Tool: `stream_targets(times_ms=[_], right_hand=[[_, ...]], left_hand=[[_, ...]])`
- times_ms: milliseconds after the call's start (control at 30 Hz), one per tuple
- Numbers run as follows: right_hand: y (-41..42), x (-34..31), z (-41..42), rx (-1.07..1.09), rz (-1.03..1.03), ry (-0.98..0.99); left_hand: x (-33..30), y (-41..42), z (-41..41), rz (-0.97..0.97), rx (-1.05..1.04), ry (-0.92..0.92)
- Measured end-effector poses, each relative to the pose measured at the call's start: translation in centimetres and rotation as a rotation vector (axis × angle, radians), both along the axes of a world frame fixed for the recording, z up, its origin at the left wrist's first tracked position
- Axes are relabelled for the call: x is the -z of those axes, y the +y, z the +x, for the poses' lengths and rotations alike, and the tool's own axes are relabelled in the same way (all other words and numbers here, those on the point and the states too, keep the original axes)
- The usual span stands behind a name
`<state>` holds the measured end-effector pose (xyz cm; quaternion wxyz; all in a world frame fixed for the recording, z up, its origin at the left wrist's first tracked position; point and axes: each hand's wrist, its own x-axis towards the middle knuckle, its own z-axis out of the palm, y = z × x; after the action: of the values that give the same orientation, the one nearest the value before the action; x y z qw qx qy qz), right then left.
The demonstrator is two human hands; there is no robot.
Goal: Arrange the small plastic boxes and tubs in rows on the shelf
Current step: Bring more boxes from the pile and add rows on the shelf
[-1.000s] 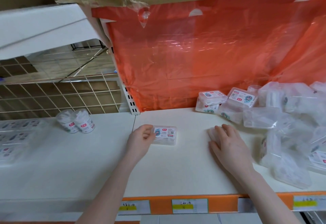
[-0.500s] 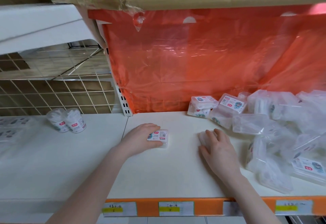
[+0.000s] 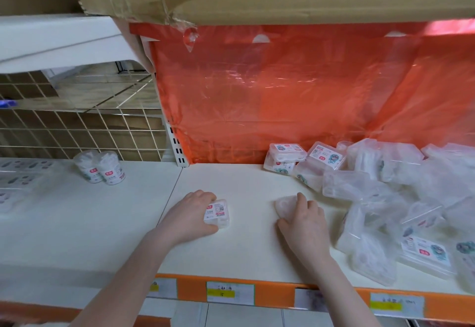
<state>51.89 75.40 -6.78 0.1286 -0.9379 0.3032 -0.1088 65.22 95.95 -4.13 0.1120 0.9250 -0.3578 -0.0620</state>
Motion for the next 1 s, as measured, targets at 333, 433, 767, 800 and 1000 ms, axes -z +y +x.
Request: stream_targets(times_ms=[333, 433, 767, 800, 1000], right_hand=[[3.0, -0.4, 0.6, -0.279, 0.117, -0.136], [5.5, -0.9, 0.9, -0.355, 0.119, -0.183], [17.0, -3.1, 3.1, -0.562, 0.072, -0.190], [18.8, -3.2, 3.5, -0.570, 0.083, -0.190], [31.0, -3.3, 5.9, -0.621, 0.152, -0.195]], left_hand=[[-1.1, 6.0, -3.2, -0.036, -0.203, -0.043], [-1.3, 8.6, -4.0, -0.048, -0.238, -0.048], [-2.5, 21.8, -4.7, -0.152, -0.334, -0.082], [-2.7, 23.6, -4.6, -0.159, -0.332, -0.087], [-3.2, 35.8, -3.9, -0.133, -0.344, -0.110]])
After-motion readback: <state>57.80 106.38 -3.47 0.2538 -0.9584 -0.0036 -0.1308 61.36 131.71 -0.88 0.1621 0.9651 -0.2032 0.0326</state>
